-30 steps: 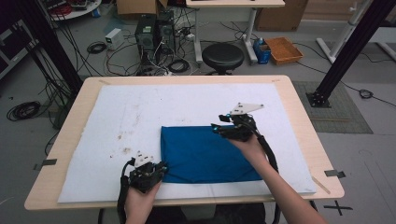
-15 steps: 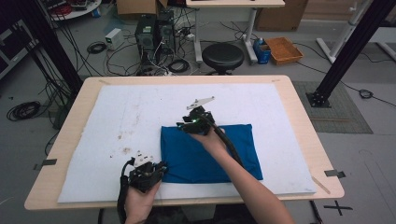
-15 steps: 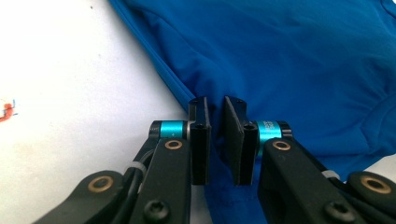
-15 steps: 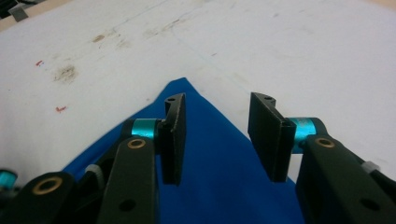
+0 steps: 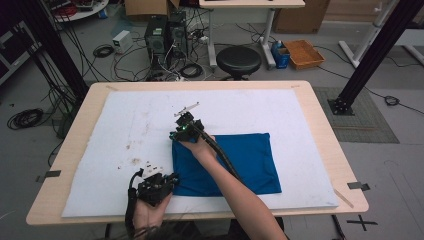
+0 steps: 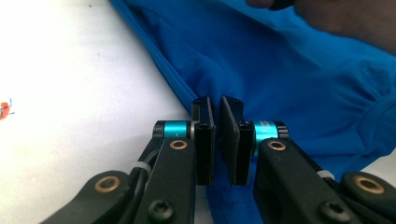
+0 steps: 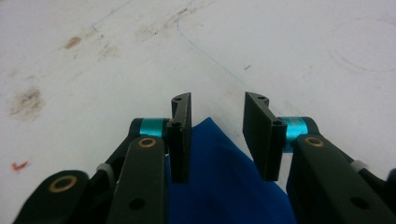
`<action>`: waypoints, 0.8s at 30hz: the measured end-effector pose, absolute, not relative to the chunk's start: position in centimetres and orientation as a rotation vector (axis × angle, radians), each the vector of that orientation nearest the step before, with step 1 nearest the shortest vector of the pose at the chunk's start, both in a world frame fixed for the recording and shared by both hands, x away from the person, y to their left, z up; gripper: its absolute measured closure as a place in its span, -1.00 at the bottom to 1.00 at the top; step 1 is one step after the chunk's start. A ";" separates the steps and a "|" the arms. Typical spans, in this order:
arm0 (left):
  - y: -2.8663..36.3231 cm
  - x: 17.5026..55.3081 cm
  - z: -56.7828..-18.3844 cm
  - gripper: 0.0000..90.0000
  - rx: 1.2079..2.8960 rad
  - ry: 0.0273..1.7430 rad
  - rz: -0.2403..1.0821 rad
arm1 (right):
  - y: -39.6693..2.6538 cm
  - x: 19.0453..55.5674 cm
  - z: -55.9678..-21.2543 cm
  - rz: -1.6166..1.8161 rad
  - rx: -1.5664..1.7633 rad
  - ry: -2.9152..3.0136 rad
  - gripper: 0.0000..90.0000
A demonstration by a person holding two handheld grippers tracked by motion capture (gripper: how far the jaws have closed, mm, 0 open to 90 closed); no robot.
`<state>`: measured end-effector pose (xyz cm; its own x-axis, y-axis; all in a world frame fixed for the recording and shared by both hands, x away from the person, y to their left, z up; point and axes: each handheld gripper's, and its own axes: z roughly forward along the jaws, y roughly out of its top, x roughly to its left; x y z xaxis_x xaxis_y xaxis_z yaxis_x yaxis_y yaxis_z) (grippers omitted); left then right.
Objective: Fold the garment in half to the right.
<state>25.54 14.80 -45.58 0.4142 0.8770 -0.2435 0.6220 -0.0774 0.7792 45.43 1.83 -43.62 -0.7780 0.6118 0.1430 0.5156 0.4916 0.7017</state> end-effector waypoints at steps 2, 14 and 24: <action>14.8 25.5 -45.6 0.85 1.791 1.296 0.364 | 2.1 45.6 -44.1 1.145 0.997 2.614 0.51; 15.1 25.4 -45.2 0.87 1.781 1.265 0.370 | 1.7 45.4 -43.2 1.198 0.913 2.604 0.94; 14.0 24.9 -42.8 0.87 1.789 1.113 0.354 | -1.5 45.0 -39.7 1.353 0.898 2.572 0.93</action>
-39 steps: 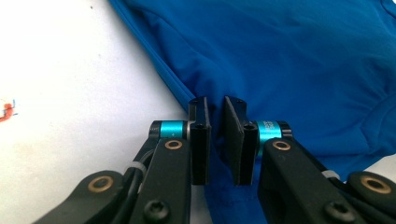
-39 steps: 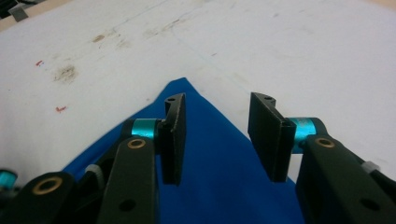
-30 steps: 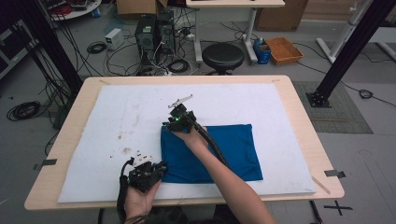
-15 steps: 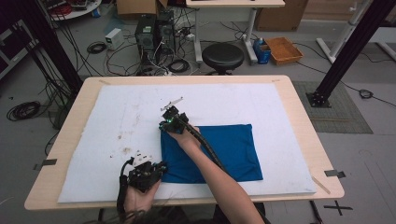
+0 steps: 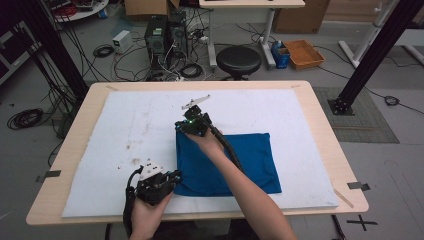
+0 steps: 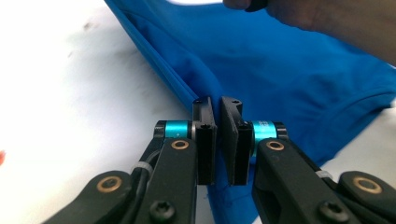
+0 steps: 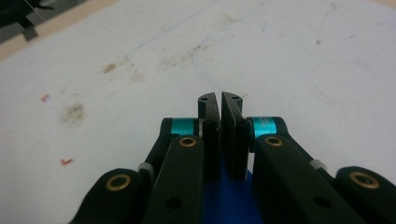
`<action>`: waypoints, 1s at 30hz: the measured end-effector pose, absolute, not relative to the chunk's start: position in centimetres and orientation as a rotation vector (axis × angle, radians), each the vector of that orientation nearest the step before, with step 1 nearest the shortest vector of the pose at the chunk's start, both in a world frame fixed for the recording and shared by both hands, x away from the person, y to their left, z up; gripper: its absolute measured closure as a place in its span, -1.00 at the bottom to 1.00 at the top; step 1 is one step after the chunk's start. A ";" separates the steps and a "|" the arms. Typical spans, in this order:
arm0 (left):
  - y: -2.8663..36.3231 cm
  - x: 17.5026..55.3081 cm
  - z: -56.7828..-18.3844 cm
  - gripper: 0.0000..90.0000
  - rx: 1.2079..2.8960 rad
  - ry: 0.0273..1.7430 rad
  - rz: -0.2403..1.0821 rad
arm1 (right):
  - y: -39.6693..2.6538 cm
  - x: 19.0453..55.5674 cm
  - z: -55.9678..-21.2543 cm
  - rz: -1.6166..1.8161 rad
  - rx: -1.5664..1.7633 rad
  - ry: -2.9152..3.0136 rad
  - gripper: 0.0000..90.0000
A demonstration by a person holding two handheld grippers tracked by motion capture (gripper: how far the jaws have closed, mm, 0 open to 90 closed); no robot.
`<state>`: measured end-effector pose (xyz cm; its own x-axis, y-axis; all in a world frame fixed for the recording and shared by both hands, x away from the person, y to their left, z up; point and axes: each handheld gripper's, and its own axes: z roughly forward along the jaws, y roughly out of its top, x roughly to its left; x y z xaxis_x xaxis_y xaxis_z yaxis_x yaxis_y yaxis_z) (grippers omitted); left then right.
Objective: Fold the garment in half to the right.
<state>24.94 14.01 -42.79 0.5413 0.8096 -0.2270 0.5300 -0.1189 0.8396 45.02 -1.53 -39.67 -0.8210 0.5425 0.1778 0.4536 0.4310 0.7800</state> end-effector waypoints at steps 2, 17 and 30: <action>13.3 25.1 -42.2 0.87 1.792 1.086 0.337 | -2.7 44.9 -38.9 1.369 0.884 2.568 0.93; 2.9 27.6 -40.0 0.87 1.829 0.866 0.176 | -16.4 45.3 -36.1 1.381 0.970 2.511 0.94; -5.9 29.6 -41.9 0.87 1.890 0.838 0.081 | -24.3 45.4 -37.3 1.202 1.033 2.504 0.94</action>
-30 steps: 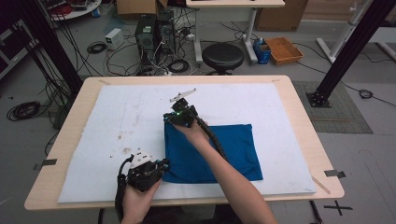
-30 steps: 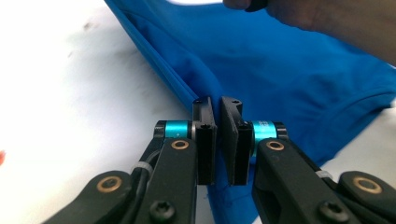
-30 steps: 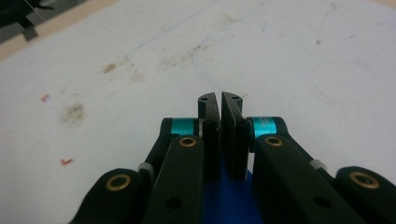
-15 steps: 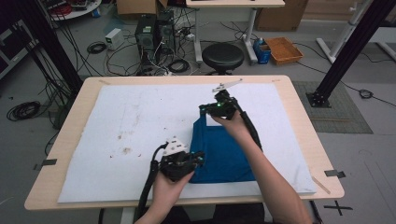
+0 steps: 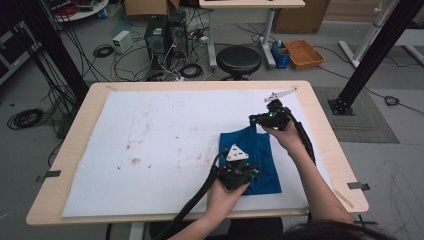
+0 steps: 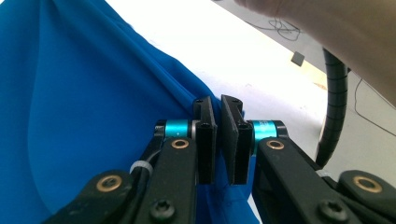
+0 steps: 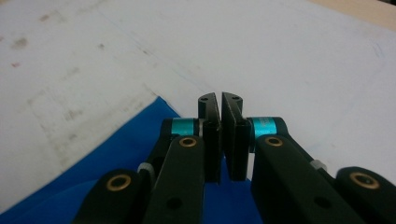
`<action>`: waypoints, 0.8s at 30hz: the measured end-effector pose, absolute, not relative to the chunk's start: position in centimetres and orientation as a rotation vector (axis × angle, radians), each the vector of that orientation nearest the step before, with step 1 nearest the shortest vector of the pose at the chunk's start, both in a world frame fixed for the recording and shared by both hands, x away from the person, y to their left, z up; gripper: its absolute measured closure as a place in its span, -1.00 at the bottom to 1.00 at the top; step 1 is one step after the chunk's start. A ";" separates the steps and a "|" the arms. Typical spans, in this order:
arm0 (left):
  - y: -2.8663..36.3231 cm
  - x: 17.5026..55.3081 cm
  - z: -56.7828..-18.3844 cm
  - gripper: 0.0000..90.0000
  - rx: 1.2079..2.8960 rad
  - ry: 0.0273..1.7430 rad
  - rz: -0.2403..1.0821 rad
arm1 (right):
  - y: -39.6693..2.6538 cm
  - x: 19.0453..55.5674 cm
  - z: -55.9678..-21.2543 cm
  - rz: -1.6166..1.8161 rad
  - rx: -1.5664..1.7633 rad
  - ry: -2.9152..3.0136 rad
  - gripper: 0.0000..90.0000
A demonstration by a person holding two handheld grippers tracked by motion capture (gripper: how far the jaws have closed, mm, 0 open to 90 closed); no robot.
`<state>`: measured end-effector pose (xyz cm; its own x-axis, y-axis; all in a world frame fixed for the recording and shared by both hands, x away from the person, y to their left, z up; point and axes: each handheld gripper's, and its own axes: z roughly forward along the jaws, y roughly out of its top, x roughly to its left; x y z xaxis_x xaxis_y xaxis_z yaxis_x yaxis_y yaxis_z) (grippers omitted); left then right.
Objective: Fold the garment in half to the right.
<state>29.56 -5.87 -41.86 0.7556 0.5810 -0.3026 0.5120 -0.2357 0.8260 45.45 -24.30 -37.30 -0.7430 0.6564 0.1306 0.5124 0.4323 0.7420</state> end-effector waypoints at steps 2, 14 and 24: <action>-6.8 29.7 -42.1 0.87 1.893 0.843 0.077 | -24.8 45.5 -37.5 1.166 1.039 2.505 0.94; -8.7 29.9 -42.5 0.28 1.875 0.768 0.043 | -25.7 45.8 -38.6 0.948 1.075 2.487 0.65; -3.7 30.0 -40.0 0.07 1.832 0.778 0.163 | -27.8 41.2 -36.3 1.079 1.126 2.352 0.44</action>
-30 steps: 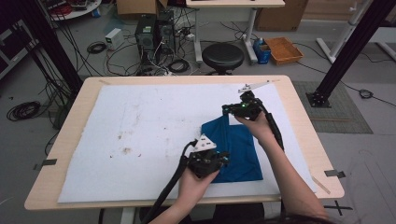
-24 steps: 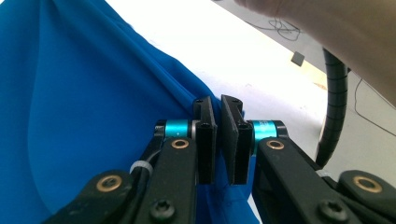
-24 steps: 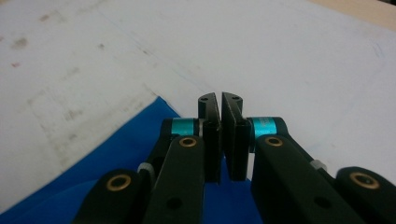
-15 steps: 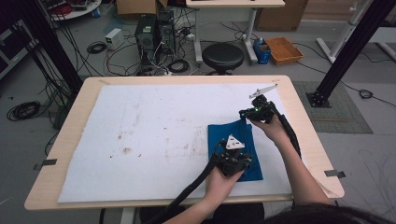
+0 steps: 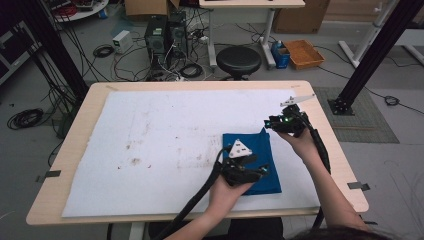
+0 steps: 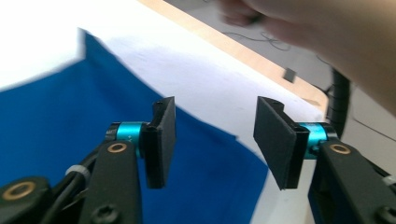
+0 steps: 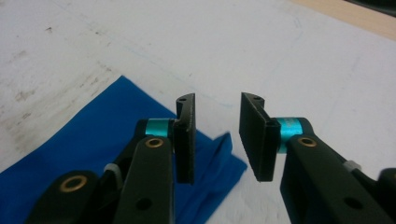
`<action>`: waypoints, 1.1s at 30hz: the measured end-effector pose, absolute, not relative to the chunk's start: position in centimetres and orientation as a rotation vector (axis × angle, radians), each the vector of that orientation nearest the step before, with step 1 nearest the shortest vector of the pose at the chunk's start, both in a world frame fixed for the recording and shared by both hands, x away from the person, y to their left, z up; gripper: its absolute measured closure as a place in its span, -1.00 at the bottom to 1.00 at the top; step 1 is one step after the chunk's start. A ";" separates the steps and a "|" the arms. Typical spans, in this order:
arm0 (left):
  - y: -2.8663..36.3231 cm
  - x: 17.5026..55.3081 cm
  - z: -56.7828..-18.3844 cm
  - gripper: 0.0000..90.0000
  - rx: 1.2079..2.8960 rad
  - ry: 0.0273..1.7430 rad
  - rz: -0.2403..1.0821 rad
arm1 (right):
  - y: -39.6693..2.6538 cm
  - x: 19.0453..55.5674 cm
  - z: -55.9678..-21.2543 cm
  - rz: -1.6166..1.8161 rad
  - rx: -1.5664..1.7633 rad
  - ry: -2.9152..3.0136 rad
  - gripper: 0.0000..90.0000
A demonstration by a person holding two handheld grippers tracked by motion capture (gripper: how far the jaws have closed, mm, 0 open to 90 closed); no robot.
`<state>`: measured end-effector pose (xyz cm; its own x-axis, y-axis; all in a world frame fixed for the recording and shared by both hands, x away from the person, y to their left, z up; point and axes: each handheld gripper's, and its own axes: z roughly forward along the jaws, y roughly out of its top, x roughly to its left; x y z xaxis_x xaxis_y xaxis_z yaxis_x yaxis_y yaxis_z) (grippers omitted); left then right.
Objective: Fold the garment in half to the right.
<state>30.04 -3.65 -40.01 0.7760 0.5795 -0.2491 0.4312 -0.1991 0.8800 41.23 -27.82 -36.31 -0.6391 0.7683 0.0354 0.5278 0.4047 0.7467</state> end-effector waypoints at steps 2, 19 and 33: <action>-1.9 30.0 -39.6 0.04 1.836 0.791 0.209 | -28.2 39.1 -36.4 1.083 1.104 2.322 0.39; 9.9 28.9 -40.4 0.03 1.765 0.974 0.405 | -29.5 26.3 -42.1 1.159 1.224 2.422 0.48; 10.7 28.9 -40.5 0.03 1.765 0.982 0.394 | -31.1 25.5 -43.2 1.096 1.279 2.459 1.00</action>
